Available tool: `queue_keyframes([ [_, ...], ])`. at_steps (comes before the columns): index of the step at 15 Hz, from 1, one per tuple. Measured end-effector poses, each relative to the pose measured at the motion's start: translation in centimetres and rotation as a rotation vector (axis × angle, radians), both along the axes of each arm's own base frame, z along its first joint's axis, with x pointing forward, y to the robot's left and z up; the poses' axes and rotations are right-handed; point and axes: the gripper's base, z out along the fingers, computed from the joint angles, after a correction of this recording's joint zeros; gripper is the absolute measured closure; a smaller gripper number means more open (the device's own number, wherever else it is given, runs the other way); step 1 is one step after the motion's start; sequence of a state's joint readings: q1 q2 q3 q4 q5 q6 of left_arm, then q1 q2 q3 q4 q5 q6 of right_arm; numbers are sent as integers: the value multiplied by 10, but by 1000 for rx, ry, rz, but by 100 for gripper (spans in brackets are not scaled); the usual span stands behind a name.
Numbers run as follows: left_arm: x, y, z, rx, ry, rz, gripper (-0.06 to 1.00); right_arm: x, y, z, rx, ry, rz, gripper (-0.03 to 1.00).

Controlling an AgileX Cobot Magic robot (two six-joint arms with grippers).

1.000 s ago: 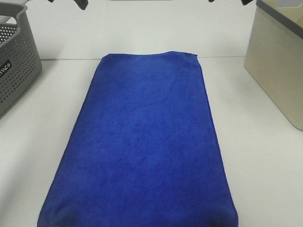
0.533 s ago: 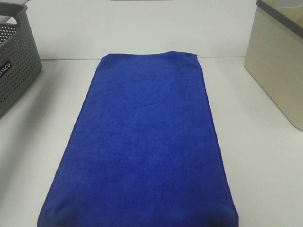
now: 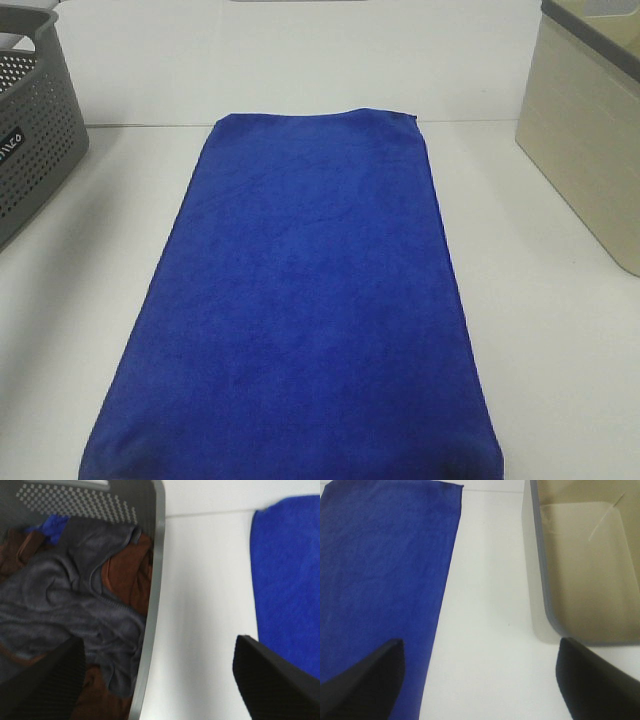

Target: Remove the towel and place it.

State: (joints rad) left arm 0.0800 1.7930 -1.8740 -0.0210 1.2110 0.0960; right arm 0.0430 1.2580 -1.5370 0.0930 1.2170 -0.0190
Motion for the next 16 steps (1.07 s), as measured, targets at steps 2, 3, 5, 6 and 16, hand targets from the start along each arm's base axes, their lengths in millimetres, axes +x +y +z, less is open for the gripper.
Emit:
queue_keyframes([
  [2, -48, 2, -1, 57, 56, 13, 18, -59, -3, -11, 1, -21, -1, 16],
  [3, -75, 1, 3, 63, 58, 30, 18, -89, -4, -18, 3, -44, 0, 16],
  [5, -126, -3, 5, 64, 50, 44, 18, -138, -6, -32, 6, -108, 0, 16],
  [6, -149, -5, 6, 64, 36, 47, 18, -160, -7, -39, 8, -143, 0, 16],
  [16, -314, -18, -42, 98, -343, 46, 18, -245, -10, -132, 25, -268, -13, 16],
])
